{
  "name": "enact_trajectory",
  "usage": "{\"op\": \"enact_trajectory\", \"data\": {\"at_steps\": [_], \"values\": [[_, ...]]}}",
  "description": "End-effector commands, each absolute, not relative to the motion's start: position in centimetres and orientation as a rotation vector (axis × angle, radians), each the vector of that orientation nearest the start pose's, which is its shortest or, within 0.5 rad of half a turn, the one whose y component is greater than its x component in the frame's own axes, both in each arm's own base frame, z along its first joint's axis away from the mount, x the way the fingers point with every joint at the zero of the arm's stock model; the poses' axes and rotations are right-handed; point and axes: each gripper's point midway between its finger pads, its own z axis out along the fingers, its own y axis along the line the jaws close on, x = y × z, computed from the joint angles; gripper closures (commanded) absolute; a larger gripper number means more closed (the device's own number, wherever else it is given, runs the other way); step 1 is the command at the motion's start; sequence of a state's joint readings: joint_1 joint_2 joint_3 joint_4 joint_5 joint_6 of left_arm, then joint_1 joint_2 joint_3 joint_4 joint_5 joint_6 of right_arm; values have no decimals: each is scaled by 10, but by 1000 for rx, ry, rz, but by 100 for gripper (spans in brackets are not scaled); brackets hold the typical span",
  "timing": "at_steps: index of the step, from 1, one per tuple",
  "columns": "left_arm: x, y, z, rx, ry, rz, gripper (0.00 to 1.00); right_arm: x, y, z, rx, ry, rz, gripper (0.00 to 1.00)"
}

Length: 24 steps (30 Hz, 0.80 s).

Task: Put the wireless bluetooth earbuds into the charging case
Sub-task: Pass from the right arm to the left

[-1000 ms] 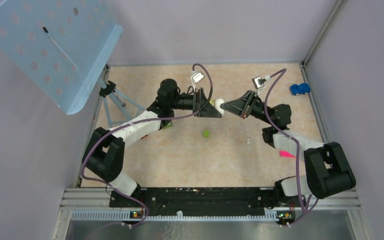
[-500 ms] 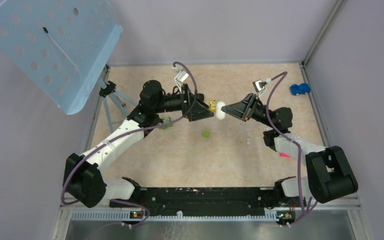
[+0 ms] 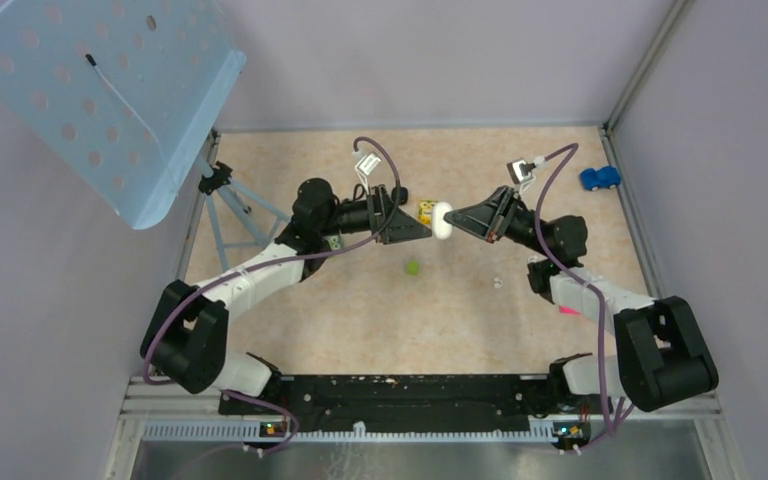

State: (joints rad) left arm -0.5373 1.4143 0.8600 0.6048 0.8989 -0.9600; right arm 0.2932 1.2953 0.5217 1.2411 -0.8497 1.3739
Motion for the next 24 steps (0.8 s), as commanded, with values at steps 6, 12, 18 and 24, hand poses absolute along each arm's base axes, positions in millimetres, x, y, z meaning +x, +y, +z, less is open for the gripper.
{"op": "enact_trajectory", "data": {"at_steps": [6, 12, 18, 24], "values": [[237, -334, 314, 524, 1646, -1846, 18, 244, 240, 318, -204, 1459, 1844, 100], [237, -342, 315, 544, 1641, -1867, 29, 245, 241, 316, -201, 1481, 1847, 100], [241, -347, 318, 554, 1625, -1894, 37, 245, 241, 313, -201, 1497, 1845, 100], [239, -348, 316, 558, 1625, -1917, 45, 246, 242, 311, -200, 1505, 1839, 100]]}}
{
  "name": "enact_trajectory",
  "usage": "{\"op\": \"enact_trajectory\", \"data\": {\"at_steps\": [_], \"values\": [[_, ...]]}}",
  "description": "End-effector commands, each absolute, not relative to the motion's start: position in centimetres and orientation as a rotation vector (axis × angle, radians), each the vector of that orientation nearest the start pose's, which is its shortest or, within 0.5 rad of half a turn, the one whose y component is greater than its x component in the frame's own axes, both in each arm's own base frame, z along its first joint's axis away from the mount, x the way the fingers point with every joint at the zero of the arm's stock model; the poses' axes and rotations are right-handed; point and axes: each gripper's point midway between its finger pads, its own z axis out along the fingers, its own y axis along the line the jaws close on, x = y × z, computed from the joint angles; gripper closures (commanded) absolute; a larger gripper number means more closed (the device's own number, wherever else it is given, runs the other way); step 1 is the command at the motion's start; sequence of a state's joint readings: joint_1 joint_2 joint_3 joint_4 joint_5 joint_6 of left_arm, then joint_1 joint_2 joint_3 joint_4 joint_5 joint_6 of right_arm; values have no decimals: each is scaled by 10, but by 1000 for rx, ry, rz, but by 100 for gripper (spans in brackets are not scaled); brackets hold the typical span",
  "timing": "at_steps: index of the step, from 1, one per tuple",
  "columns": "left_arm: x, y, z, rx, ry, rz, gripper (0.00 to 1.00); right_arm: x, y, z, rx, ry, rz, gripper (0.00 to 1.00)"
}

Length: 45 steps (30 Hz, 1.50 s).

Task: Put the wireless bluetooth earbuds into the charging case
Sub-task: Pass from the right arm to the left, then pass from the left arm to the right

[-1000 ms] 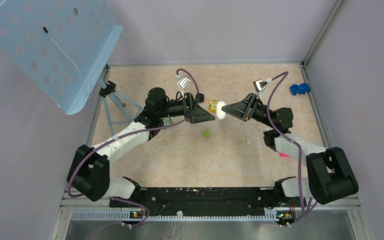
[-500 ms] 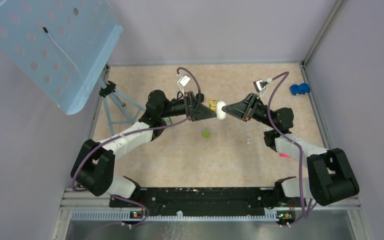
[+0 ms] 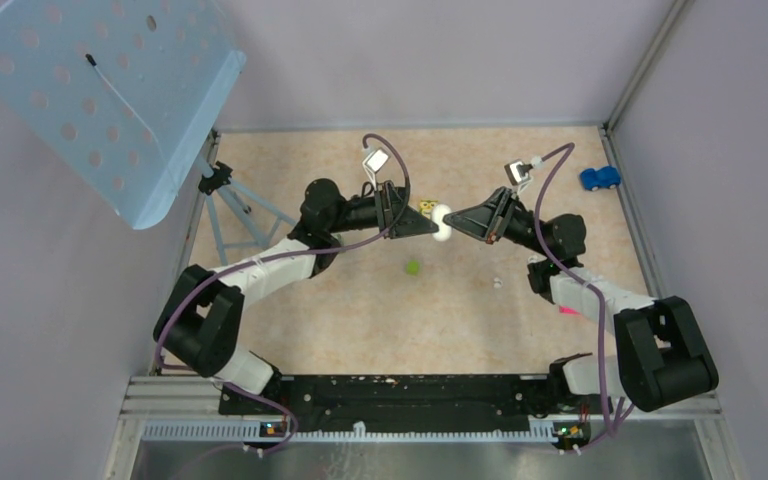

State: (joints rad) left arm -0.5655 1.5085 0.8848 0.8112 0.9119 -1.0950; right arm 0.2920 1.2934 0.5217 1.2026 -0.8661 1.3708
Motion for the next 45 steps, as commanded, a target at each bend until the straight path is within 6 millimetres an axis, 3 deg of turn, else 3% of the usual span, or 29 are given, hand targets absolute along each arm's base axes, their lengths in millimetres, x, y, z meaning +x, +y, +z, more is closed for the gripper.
{"op": "enact_trajectory", "data": {"at_steps": [1, 6, 10, 19, 20, 23, 26, 38, 45], "values": [[239, -348, 316, 561, 1625, -1920, 46, 245, 242, 310, -201, 1506, 1840, 100], [236, -349, 315, 578, 1620, -1929, 47, 245, 242, 308, -204, 1517, 1843, 100], [237, -349, 315, 567, 1617, -1929, 54, 247, 242, 307, -201, 1516, 1839, 100], [238, -346, 320, 568, 1599, -1932, 100, 249, 243, 300, -190, 1537, 1829, 100], [238, -344, 320, 563, 1599, -1933, 100, 250, 243, 298, -185, 1542, 1825, 96], [237, -340, 324, 552, 1582, -1940, 100, 251, 244, 292, -192, 1557, 1817, 71], [239, -336, 326, 543, 1579, -1943, 100, 254, 244, 285, -172, 1577, 1804, 60], [244, -326, 328, 529, 1591, -1928, 100, 266, 245, 270, -125, 1630, 1771, 58], [247, -326, 309, 514, 1726, -1916, 100, 272, 245, 257, -114, 1709, 1695, 58]]}}
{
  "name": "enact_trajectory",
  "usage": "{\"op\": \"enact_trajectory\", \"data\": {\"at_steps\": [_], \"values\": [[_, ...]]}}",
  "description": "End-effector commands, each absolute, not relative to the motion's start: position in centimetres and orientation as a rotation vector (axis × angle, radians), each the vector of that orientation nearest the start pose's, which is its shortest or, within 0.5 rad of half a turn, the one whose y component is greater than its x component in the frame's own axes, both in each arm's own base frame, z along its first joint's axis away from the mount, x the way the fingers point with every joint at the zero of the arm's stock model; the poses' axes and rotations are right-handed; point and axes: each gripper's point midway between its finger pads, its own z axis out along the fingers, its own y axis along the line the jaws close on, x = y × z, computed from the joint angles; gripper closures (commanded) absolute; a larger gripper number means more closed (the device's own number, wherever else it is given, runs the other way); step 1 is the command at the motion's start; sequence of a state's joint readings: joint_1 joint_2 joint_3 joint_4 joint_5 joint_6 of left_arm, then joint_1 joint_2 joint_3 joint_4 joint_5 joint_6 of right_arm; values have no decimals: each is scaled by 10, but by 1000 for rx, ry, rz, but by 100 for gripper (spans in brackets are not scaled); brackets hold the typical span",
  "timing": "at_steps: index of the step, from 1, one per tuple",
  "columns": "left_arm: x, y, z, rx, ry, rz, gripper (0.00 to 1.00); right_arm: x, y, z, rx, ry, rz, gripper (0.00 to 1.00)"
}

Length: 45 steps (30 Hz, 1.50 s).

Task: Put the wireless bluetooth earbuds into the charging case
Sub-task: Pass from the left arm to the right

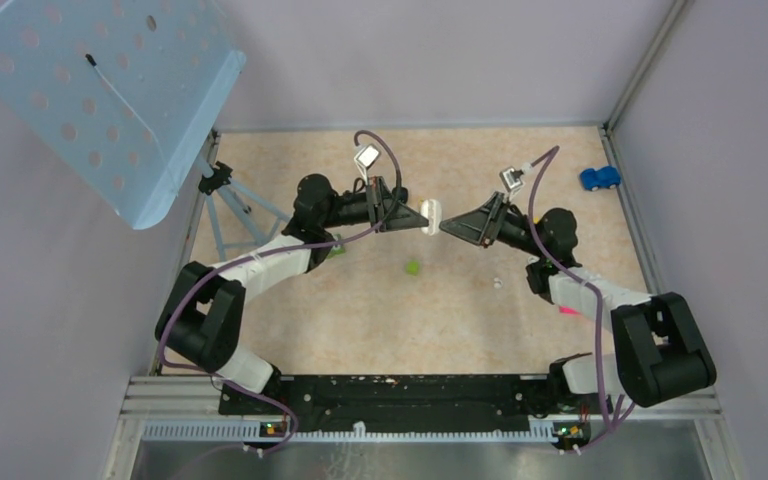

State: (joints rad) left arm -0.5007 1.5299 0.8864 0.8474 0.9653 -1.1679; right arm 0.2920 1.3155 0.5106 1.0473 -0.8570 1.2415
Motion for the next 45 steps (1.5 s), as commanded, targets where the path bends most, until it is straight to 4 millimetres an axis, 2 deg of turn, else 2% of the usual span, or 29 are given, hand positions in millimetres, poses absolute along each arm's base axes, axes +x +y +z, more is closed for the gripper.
{"op": "enact_trajectory", "data": {"at_steps": [1, 5, 7, 8, 11, 14, 18, 22, 23, 25, 34, 39, 45], "values": [[246, -326, 307, 512, 1741, -1910, 100, 273, 244, 256, -116, 1718, 1676, 58], [247, -325, 303, 478, 1802, -1880, 100, 283, 241, 245, -103, 1807, 1560, 57], [246, -325, 305, 479, 1828, -1881, 100, 289, 235, 222, -102, 1931, 1439, 57], [245, -325, 307, 479, 1827, -1884, 100, 289, 234, 218, -105, 1955, 1413, 57], [247, -324, 313, 460, 1830, -1865, 100, 288, 232, 214, -107, 1975, 1385, 57], [253, -324, 305, 421, 1884, -1817, 100, 287, 231, 222, -110, 1958, 1380, 57], [257, -323, 296, 402, 1919, -1783, 100, 287, 227, 250, -114, 1877, 1355, 55], [257, -324, 290, 401, 1941, -1790, 100, 283, 225, 282, -129, 1780, 1353, 46], [257, -324, 290, 402, 1940, -1791, 100, 282, 224, 288, -130, 1762, 1355, 37], [257, -324, 290, 406, 1936, -1789, 100, 280, 228, 296, -151, 1744, 1362, 33], [255, -324, 294, 426, 1915, -1797, 100, 272, 253, 303, -243, 1717, 1483, 30], [254, -324, 295, 428, 1912, -1801, 100, 268, 264, 295, -277, 1747, 1511, 30], [254, -324, 297, 426, 1902, -1809, 100, 267, 267, 288, -262, 1757, 1552, 41]]}}
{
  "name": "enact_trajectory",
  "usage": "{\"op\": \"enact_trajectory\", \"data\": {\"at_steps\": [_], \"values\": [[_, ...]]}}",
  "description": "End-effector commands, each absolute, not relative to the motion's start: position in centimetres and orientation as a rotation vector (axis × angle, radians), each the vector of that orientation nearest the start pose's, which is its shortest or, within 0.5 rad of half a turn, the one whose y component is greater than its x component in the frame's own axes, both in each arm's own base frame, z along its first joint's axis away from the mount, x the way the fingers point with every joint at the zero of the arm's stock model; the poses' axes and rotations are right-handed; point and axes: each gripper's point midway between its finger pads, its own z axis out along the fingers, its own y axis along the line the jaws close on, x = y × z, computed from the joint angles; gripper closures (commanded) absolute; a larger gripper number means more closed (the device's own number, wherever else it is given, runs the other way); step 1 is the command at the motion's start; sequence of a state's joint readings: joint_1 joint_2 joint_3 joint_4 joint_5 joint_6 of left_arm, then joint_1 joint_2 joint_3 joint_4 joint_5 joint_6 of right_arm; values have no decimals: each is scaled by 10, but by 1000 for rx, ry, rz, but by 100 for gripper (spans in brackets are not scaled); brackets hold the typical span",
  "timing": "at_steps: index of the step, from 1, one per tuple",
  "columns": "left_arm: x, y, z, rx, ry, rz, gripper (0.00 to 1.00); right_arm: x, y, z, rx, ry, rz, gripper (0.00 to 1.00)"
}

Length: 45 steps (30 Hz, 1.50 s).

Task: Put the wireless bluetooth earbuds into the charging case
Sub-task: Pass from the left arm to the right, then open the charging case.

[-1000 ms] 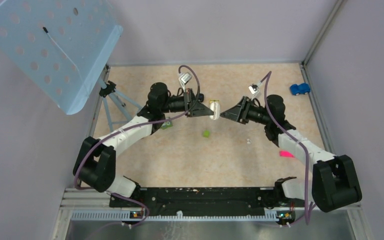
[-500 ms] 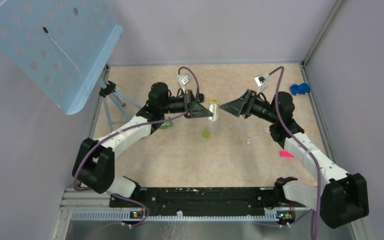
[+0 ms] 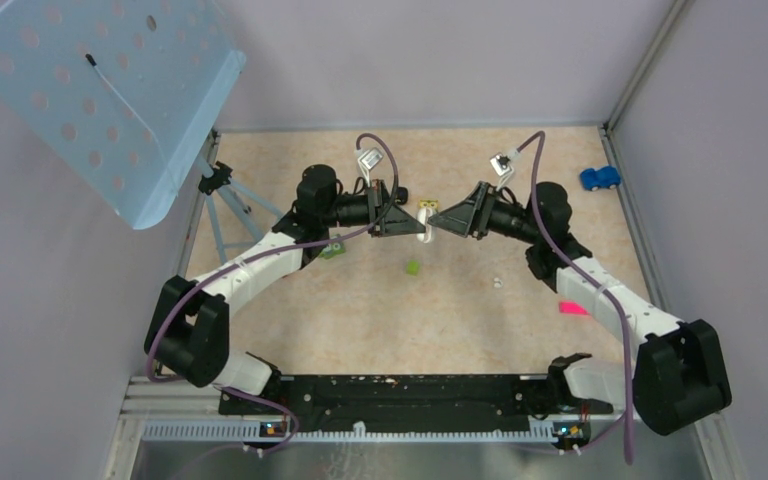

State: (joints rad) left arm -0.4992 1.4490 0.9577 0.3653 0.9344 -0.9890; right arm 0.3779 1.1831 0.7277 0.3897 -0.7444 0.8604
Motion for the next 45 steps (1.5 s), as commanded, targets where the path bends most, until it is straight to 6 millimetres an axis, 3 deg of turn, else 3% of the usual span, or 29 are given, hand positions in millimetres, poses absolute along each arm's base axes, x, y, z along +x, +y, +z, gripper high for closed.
{"op": "enact_trajectory", "data": {"at_steps": [1, 16, 23, 24, 27, 30, 36, 45], "values": [[253, -324, 298, 431, 1899, -1810, 100, 267, 267, 286, -258, 1761, 1560, 43], [255, -323, 302, 409, 1870, -1809, 100, 262, 273, 274, -247, 1763, 1662, 60], [255, -323, 303, 420, 1860, -1807, 100, 260, 275, 276, -232, 1730, 1721, 94], [255, -322, 304, 421, 1853, -1801, 97, 260, 275, 276, -228, 1730, 1721, 96], [256, -320, 306, 420, 1844, -1780, 59, 260, 274, 276, -225, 1728, 1718, 100], [256, -318, 305, 416, 1849, -1774, 40, 259, 274, 276, -228, 1730, 1713, 100], [257, -316, 303, 404, 1851, -1776, 33, 259, 274, 276, -229, 1728, 1717, 100], [265, -314, 293, 372, 1916, -1697, 38, 258, 273, 281, -230, 1713, 1717, 100]]}}
